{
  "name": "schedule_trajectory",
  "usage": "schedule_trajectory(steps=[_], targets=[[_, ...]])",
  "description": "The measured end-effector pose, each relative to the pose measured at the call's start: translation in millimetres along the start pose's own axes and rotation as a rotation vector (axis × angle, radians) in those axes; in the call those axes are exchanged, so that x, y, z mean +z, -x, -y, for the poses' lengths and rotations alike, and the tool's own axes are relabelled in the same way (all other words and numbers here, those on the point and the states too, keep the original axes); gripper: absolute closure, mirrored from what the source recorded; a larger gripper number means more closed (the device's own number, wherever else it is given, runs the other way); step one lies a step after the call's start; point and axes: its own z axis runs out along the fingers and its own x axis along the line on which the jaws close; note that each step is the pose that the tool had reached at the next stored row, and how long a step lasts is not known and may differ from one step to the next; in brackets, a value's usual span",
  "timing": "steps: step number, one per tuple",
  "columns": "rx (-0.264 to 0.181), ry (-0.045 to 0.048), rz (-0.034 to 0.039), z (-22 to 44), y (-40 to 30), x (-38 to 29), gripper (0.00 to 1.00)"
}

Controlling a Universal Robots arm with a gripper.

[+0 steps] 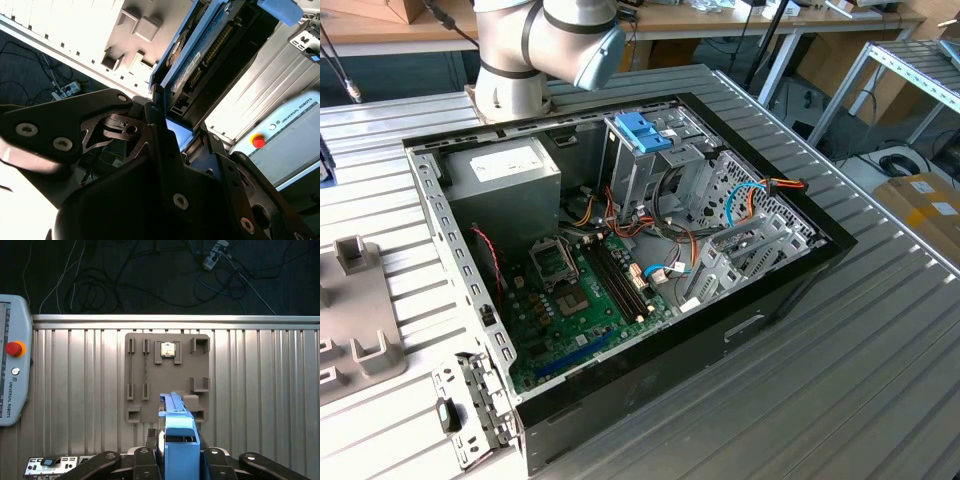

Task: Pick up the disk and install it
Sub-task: 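Pick up the disk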

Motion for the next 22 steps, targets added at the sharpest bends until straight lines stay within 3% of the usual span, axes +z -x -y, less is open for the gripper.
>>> schedule_trajectory(steps=[8,12,22], targets=[[0.0,0.0001,0.0,4.9,0.1,-0.1,0.63],[0.0,0.0001,0.0,23.1,0.4,-0.7,0.63],[0.0,0.0001,0.0,28.5,0.4,-0.8,0.63]])
